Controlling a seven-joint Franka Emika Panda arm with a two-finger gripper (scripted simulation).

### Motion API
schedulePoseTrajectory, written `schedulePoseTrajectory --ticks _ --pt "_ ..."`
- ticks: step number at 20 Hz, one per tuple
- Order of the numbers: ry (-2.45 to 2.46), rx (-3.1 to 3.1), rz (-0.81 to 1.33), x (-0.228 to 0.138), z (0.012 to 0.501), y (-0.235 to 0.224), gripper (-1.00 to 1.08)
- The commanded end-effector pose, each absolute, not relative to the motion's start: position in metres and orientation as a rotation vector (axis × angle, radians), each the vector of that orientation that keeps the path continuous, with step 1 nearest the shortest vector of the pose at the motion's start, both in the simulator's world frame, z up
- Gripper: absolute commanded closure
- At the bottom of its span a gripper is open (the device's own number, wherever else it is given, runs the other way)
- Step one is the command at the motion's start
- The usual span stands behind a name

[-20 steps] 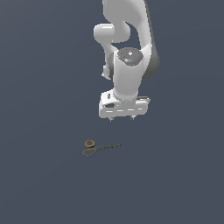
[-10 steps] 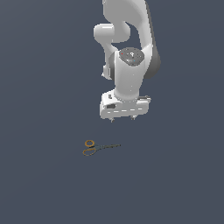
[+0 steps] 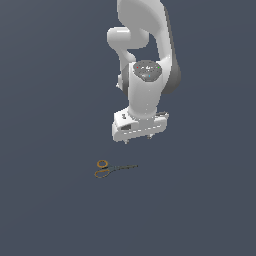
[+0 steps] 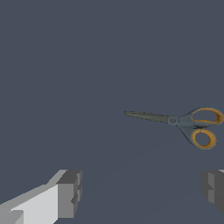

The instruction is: Pick up the object and move it to a goal position.

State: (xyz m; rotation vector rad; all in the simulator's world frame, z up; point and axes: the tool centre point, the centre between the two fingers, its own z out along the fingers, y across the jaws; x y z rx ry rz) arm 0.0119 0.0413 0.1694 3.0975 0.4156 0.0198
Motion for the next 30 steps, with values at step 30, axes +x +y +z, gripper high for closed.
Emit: schedulePoseTrajectory --ticks 30 --pt "1.527 2.727 -0.012 0.060 0.101 -0.016 -0.92"
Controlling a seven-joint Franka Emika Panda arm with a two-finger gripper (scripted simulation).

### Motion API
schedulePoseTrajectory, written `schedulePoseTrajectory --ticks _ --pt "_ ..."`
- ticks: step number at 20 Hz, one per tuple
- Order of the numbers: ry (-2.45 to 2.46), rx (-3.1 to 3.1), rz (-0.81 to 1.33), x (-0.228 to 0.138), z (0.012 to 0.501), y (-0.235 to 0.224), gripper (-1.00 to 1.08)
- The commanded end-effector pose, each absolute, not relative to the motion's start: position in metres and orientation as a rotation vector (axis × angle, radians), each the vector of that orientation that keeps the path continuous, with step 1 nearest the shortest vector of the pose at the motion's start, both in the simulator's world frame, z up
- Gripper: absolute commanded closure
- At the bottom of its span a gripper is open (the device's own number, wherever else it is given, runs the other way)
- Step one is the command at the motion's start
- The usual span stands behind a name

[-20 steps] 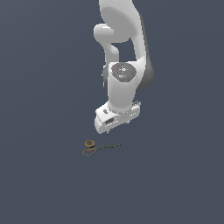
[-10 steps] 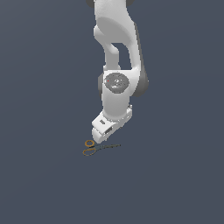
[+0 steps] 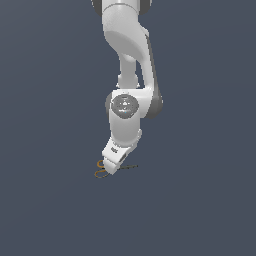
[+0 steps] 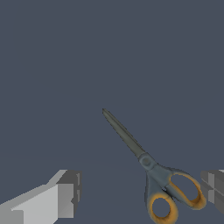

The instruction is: Pick up the object and move it to a goal position.

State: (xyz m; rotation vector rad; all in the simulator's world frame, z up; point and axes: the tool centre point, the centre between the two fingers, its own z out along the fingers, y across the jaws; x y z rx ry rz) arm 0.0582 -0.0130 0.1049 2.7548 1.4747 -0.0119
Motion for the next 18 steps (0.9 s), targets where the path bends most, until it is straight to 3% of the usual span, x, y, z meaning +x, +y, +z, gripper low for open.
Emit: schedulePoseTrajectory --ticks 1,18 --pt "1.561 2.709 -0.012 0.062 0.099 -0.018 -0.92" --pt "2.016 2.407 -0.004 0.078 0.064 -0.050 -0.92"
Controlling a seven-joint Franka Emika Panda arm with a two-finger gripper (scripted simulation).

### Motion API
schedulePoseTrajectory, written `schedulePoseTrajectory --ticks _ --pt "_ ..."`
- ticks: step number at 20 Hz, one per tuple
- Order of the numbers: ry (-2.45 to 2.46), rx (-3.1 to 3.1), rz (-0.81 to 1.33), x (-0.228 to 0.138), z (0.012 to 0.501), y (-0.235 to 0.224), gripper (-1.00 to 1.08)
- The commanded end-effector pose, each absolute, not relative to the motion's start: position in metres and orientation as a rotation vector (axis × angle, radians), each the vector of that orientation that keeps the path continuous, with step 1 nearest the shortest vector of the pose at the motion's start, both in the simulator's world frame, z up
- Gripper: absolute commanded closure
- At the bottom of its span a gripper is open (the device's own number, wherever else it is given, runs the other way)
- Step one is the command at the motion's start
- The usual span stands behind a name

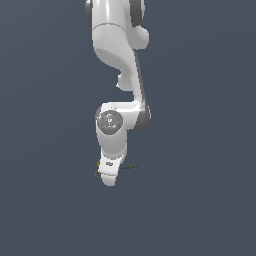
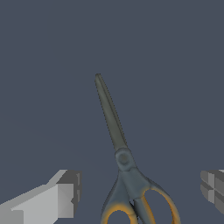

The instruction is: Pick up the object and move it to a goal position.

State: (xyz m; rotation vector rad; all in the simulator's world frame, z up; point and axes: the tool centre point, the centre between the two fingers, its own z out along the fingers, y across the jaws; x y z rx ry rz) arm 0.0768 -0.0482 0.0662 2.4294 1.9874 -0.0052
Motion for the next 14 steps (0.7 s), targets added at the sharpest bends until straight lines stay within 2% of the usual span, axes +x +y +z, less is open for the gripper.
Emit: schedulePoseTrajectory --ticks 1,14 --pt "2.030 2.396 -0.003 0.0784 0.0630 -0.0512 -0.92" --pt "2.083 2.351 -0.001 0.0799 0.0548 -0.0561 -0.92"
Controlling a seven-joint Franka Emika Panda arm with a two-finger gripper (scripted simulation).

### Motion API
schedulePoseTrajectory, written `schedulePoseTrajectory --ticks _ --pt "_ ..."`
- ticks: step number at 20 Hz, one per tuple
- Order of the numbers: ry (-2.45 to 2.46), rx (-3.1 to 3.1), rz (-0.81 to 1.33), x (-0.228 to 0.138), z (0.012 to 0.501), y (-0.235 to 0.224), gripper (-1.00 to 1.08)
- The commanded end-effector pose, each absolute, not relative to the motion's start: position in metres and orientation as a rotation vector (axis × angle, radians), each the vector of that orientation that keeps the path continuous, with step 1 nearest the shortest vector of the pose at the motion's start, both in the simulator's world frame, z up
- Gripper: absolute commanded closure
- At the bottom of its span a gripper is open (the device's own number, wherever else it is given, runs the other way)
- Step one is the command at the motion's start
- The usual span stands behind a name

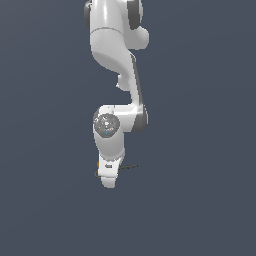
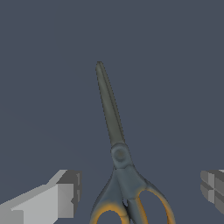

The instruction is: Pick up the object and move it to a goal position.

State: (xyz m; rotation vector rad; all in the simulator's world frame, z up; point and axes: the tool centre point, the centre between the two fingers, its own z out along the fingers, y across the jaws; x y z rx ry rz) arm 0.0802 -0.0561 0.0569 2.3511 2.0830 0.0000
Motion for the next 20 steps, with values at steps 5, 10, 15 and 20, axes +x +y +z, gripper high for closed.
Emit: schedulePoseTrajectory --ticks 5,10,15,20 --pt "2.086 2.349 -0.001 0.079 0.034 -0.056 -0.92" --pt "2.089 2.347 -0.001 0.079 0.011 -0.056 -0.92" --pt "2.089 2.347 -0.001 0.080 0.008 -0.056 -0.92" --pt "2.089 2.347 -0.001 0.080 0.008 -0.056 1.08"
